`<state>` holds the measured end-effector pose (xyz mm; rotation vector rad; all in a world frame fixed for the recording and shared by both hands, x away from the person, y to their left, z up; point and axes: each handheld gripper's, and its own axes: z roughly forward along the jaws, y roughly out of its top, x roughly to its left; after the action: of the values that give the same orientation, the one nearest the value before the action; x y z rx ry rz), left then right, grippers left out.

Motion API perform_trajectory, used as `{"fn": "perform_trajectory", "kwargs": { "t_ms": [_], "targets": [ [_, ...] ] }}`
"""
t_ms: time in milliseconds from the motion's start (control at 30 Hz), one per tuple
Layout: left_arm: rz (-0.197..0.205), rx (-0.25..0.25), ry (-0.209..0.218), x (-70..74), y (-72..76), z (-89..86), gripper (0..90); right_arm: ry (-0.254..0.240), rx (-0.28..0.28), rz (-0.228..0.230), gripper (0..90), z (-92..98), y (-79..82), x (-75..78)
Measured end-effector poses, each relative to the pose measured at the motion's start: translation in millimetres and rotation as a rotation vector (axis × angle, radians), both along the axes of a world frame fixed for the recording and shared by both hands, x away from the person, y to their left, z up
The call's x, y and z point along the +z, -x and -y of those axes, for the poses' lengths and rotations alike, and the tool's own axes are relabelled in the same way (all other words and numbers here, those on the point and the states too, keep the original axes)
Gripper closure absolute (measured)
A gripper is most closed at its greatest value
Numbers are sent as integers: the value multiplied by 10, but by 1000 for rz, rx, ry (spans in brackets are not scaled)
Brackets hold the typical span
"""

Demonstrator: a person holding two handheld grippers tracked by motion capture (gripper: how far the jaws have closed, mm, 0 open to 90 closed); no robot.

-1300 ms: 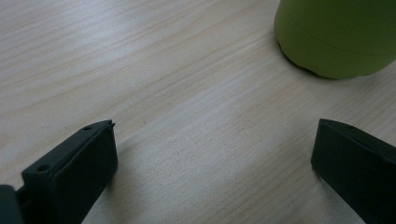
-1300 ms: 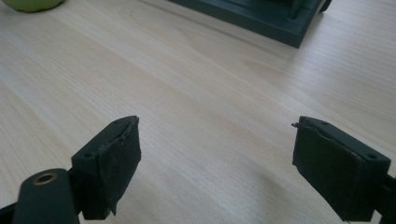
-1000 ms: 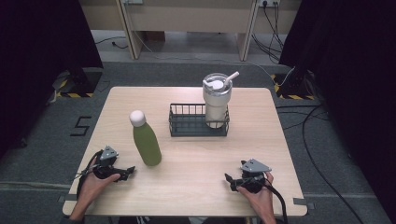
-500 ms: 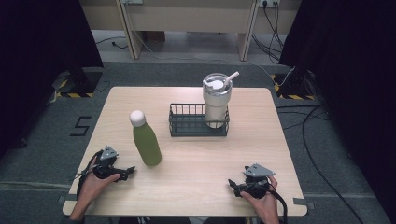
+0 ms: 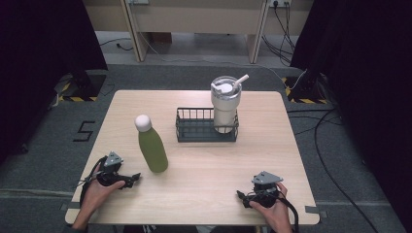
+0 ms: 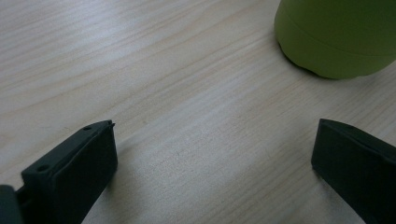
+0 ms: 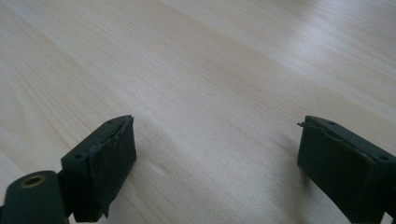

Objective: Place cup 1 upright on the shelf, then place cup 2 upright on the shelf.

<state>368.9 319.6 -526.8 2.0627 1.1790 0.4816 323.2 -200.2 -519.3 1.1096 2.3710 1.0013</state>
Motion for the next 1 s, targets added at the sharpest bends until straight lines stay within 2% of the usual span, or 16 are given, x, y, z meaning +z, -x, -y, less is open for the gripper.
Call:
{"fn": "perform_trajectory", "kwargs": {
  "t_ms": [367,433,500,567,833,1000],
  "targets": [
    [8,-18,7,4,12,0,21,-1,-1,-3,107,-4,-1,-1],
    [21,-28,16,9,20,-7,69,0,-1,-4,107,-5,-1,-1],
    [35,-45,28,15,35,-15,159,0,1,-4,104,-5,-2,-1],
    [42,-63,36,20,43,-24,151,1,2,-5,100,-7,-4,-1],
    [101,-75,109,46,131,-126,152,5,9,-7,77,-16,-24,-4],
    [132,-94,170,71,186,-103,152,7,10,-12,66,-22,-36,-3]
  ]
}}
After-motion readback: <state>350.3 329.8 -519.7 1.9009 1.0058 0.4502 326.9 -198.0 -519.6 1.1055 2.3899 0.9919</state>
